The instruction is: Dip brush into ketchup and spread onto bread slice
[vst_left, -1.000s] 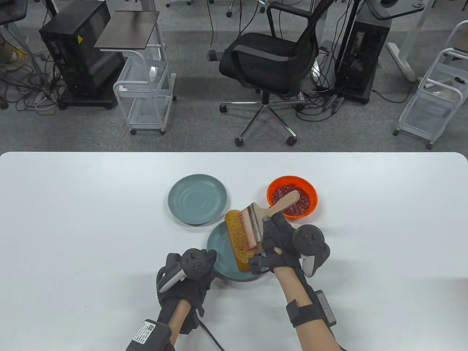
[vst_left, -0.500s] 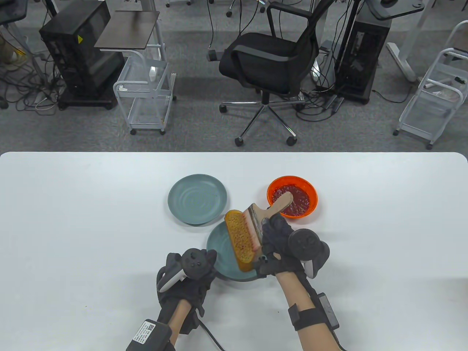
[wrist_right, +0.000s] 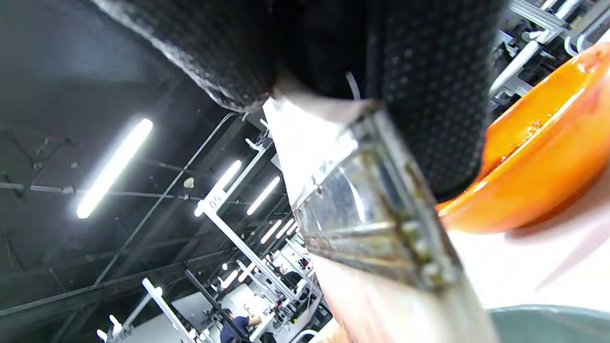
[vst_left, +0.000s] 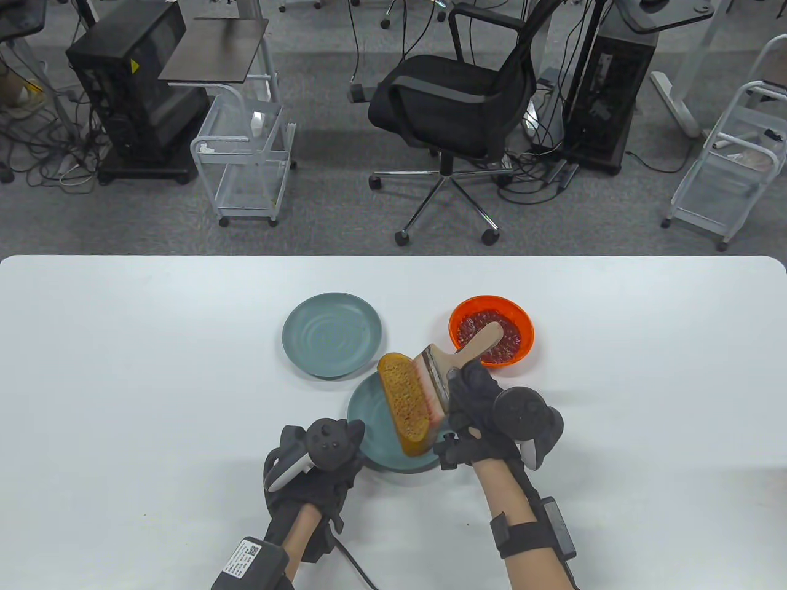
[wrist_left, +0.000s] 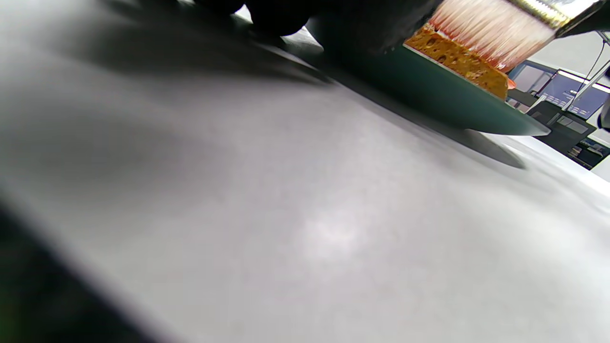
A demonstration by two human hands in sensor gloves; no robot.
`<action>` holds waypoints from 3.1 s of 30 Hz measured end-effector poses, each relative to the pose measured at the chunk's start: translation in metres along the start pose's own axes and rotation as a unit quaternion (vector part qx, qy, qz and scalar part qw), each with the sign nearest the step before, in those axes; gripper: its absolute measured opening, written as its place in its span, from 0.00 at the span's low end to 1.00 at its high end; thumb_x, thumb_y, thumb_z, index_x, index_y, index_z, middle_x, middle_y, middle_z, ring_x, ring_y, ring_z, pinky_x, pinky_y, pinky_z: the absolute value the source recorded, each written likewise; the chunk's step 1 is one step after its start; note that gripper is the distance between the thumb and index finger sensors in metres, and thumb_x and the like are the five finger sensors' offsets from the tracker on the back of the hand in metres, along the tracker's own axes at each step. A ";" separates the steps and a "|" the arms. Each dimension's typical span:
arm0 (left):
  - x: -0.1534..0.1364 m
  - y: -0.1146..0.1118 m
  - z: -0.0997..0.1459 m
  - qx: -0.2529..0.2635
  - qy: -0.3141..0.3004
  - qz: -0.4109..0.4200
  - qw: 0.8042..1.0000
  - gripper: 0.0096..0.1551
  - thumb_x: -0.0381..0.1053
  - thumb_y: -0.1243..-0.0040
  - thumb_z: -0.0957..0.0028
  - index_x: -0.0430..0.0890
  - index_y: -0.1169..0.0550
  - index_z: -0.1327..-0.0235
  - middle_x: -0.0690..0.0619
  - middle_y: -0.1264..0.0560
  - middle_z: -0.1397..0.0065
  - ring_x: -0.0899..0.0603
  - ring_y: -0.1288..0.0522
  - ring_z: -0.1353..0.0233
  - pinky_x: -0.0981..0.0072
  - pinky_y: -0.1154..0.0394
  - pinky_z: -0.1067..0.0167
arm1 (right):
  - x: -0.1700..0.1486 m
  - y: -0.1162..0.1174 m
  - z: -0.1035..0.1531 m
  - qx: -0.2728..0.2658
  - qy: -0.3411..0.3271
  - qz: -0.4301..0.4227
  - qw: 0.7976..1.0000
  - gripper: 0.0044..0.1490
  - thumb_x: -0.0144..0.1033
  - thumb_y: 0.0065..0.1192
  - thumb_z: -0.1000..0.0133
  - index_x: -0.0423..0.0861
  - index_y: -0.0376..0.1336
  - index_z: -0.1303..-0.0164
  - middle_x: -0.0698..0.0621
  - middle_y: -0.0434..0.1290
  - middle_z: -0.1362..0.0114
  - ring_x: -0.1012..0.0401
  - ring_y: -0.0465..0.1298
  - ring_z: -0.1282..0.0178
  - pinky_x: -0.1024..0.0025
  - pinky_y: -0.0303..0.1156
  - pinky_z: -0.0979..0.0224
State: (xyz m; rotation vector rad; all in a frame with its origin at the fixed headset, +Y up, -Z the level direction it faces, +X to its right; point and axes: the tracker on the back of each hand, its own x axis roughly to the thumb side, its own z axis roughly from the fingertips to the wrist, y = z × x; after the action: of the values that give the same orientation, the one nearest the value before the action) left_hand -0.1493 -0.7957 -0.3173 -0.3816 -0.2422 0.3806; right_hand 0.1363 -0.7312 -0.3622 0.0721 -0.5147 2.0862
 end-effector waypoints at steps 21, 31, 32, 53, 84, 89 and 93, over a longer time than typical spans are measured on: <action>0.001 -0.001 0.000 -0.003 0.002 -0.003 1.000 0.31 0.49 0.51 0.30 0.49 0.45 0.16 0.40 0.46 0.15 0.31 0.52 0.17 0.37 0.50 0.28 | -0.001 0.017 0.012 0.060 0.037 -0.057 0.996 0.32 0.27 0.69 0.44 0.26 0.65 0.33 0.24 0.73 0.41 0.38 0.87 0.51 0.54 0.88 0.56; 0.001 -0.001 0.000 -0.004 0.001 -0.004 1.000 0.32 0.49 0.51 0.30 0.49 0.45 0.16 0.40 0.46 0.15 0.31 0.52 0.17 0.37 0.51 0.28 | 0.004 0.021 0.014 0.052 0.049 -0.090 0.993 0.32 0.28 0.69 0.43 0.27 0.64 0.33 0.25 0.73 0.40 0.38 0.87 0.51 0.55 0.88 0.56; 0.001 -0.001 0.000 -0.004 0.001 -0.004 1.000 0.32 0.49 0.51 0.30 0.49 0.45 0.16 0.40 0.46 0.15 0.31 0.52 0.17 0.37 0.51 0.28 | 0.003 0.025 0.016 0.061 0.055 -0.087 0.993 0.32 0.28 0.69 0.43 0.26 0.65 0.33 0.24 0.73 0.40 0.38 0.87 0.51 0.55 0.88 0.56; 0.000 -0.002 0.001 -0.016 -0.008 -0.002 1.000 0.33 0.49 0.50 0.30 0.49 0.47 0.16 0.40 0.48 0.14 0.31 0.54 0.17 0.37 0.52 0.28 | -0.004 -0.042 -0.094 -0.047 0.018 0.157 0.986 0.31 0.29 0.70 0.43 0.34 0.67 0.31 0.29 0.74 0.37 0.40 0.86 0.45 0.53 0.87 0.50; -0.002 -0.002 0.001 -0.020 -0.010 -0.003 1.000 0.33 0.49 0.51 0.30 0.49 0.47 0.16 0.40 0.48 0.14 0.31 0.54 0.17 0.38 0.52 0.28 | -0.039 0.007 -0.109 -0.039 0.030 0.195 0.980 0.31 0.28 0.70 0.44 0.32 0.66 0.31 0.27 0.74 0.37 0.39 0.86 0.46 0.53 0.87 0.50; -0.002 -0.002 0.001 -0.020 -0.010 -0.003 1.000 0.33 0.49 0.51 0.30 0.49 0.48 0.16 0.40 0.48 0.14 0.31 0.54 0.17 0.37 0.52 0.28 | -0.029 -0.005 -0.107 -0.056 0.009 0.189 0.980 0.31 0.28 0.70 0.43 0.32 0.66 0.31 0.28 0.74 0.37 0.39 0.86 0.46 0.54 0.87 0.50; -0.002 -0.002 0.001 -0.020 -0.010 -0.003 1.000 0.33 0.49 0.51 0.30 0.49 0.47 0.16 0.40 0.48 0.14 0.31 0.54 0.17 0.37 0.52 0.28 | -0.013 -0.025 -0.102 -0.076 -0.012 0.164 0.983 0.31 0.29 0.69 0.43 0.32 0.66 0.31 0.28 0.74 0.37 0.39 0.86 0.46 0.54 0.87 0.50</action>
State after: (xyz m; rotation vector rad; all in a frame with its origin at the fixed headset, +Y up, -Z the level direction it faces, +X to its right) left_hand -0.1504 -0.7976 -0.3159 -0.4165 -0.2716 0.3743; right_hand 0.1790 -0.6909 -0.4505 -0.0830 -0.7386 2.3595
